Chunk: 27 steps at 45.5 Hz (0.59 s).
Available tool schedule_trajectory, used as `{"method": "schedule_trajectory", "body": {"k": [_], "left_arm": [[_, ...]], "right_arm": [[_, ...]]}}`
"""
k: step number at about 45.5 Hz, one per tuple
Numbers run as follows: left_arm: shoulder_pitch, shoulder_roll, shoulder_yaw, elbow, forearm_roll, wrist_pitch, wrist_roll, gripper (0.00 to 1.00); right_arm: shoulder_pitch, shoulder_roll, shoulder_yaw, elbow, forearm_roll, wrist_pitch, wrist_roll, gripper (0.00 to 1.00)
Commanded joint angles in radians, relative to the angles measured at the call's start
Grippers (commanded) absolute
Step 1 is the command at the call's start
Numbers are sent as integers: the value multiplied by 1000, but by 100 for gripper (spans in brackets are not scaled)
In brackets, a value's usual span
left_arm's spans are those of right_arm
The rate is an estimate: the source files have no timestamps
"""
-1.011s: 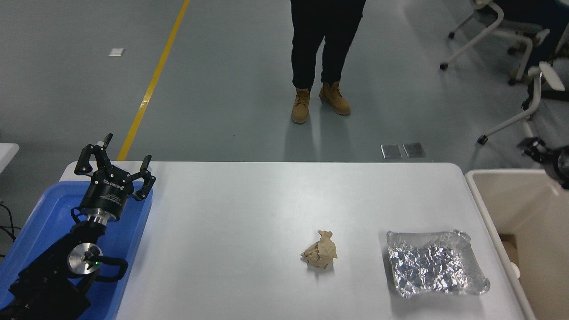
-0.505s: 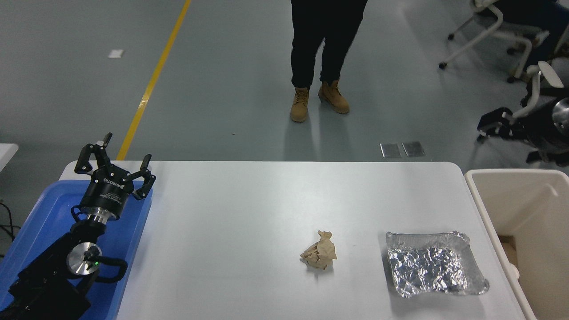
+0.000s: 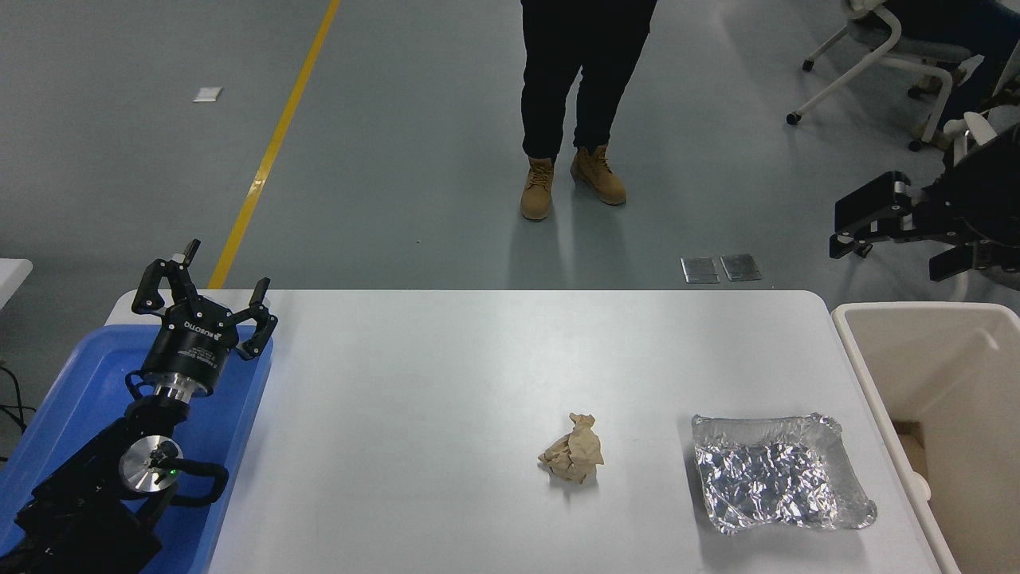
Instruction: Pick up foil plate and place in dustbin
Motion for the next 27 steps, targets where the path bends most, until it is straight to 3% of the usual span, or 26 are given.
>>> {"method": "schedule_trajectory", "body": {"k": [1,7,12,18,27], "left_arm": [[0,1,0,0,0,0,0,98],[0,1,0,0,0,0,0,98],[0,1,0,0,0,0,0,98],[0,-1,0,0,0,0,0,98],[0,-1,0,0,0,0,0,98]], "right_arm": [[-15,-3,-5,7,-46,25,1,100],[-84,-31,-6,2,-60,16,1,100],[-153,-56,0,-9,-143,-3,-1,100],[-287,-89,26,-39,-238,-75,1,100],[-544,-100,142,-144,-280,-170,3,100]]}}
